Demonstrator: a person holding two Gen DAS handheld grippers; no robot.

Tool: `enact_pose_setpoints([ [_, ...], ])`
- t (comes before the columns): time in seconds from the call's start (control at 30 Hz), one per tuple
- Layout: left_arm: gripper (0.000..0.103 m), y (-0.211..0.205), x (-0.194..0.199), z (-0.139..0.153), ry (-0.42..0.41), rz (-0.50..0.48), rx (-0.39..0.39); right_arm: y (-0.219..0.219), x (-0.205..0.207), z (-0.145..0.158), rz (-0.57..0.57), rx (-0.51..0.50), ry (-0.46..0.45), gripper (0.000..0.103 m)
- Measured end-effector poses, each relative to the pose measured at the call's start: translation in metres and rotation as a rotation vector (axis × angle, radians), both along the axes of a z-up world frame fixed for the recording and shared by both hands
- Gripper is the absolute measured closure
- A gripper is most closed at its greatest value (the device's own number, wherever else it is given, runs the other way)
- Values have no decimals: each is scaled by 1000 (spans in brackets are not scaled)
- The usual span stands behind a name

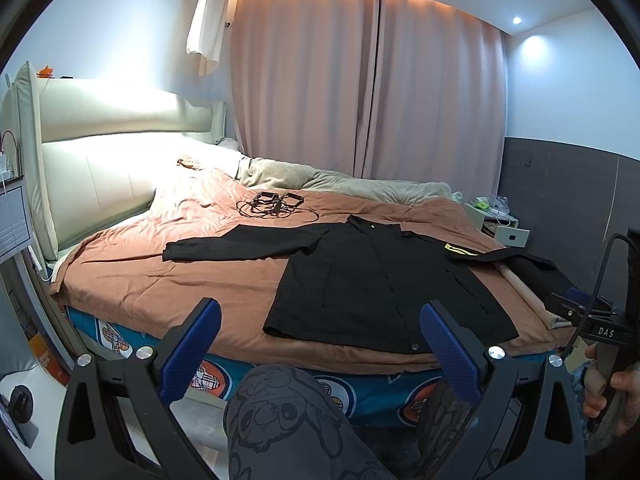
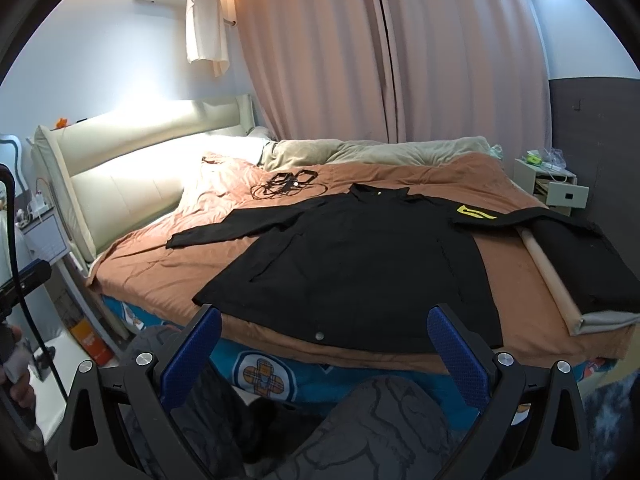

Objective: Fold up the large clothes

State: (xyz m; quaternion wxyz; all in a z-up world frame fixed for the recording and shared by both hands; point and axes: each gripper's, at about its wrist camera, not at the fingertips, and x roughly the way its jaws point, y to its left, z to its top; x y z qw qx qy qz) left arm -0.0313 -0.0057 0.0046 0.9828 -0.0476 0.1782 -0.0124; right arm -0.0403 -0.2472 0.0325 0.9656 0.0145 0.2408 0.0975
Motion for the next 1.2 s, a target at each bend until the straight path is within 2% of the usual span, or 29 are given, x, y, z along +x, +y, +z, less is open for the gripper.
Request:
enact_pose_setpoints([
  [0.4,1,3,-4,1,-7,-11,33,3,-2,-2,1,8,-1,0],
  [1.2,1,4,-11,-2,-8,-13,0,11,-7,2,4,-18,-8,0],
])
